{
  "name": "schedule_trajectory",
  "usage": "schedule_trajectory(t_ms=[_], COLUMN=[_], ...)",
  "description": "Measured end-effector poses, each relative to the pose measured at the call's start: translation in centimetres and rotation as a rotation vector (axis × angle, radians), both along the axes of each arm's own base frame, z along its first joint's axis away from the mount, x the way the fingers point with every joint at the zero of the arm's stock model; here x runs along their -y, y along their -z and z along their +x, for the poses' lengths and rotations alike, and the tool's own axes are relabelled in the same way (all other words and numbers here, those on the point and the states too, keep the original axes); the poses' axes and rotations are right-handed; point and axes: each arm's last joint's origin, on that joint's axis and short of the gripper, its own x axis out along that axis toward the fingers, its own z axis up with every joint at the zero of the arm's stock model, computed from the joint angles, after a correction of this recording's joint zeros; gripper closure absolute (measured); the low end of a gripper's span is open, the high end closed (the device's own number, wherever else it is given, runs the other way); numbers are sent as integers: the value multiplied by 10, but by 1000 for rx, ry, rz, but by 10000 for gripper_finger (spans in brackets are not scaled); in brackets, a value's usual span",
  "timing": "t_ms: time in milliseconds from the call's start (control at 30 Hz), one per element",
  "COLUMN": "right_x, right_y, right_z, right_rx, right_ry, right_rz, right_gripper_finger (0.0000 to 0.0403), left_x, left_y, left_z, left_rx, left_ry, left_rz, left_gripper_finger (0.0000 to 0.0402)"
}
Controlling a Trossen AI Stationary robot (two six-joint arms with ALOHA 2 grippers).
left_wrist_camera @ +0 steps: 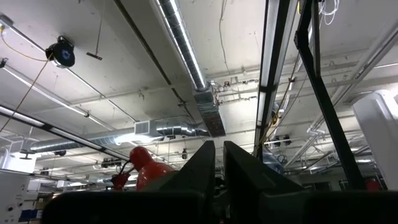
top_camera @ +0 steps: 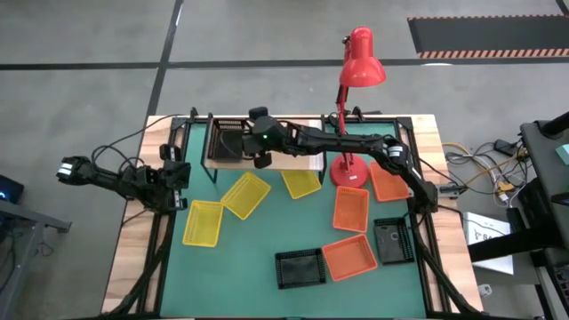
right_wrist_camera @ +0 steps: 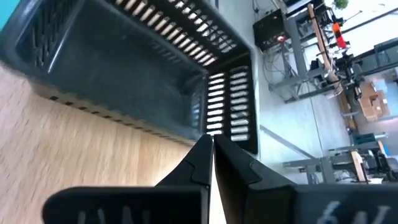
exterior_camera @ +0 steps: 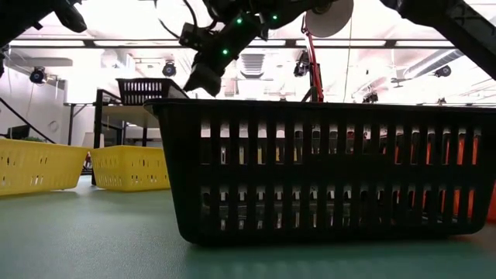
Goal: Stack baskets on shelf by color
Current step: Put the top black bin on the shelf, then put the middle yellow bin on the shelf
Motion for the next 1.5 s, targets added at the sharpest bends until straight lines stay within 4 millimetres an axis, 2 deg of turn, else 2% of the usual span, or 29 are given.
schedule_trajectory(t_ms=[200, 333, 533, 700, 800, 967, 1100, 1267, 1400, 1500], right_x=[2, -9, -46, -93, -131, -190, -222, -233, -222, -206], right_y=[-2, -19, -47, -57, -51, -26, 1, 28, 42, 53], right_z=[-2, -14, -50, -84, -104, -136, -164, -198, -224, -238], right_rx=[-9, -60, -156, -218, -218, -97, 35, 171, 287, 353], right_ry=[45, 70, 95, 67, 18, -85, -159, -263, -300, -354], right_rz=[-19, -6, 181, 356, 392, 428, 394, 390, 400, 408], right_gripper_finger=[394, 394, 394, 394, 394, 394, 394, 394, 394, 394], left_x=[0, 0, 0, 0, 1, 3, 6, 10, 13, 15], left_y=[0, 0, 0, 1, 0, -3, -9, -16, -21, -23], left_z=[0, 0, 0, 1, 3, 7, 12, 20, 28, 38], left_rx=[-2, -1, -2, -9, -14, -26, -20, -29, -52, -83], left_ry=[0, 0, 1, 3, 7, 42, 124, 200, 251, 285], left_rz=[0, 0, 0, -1, -3, 28, 46, 69, 58, 26], left_gripper_finger=[385, 385, 385, 385, 385, 385, 385, 385, 385, 385])
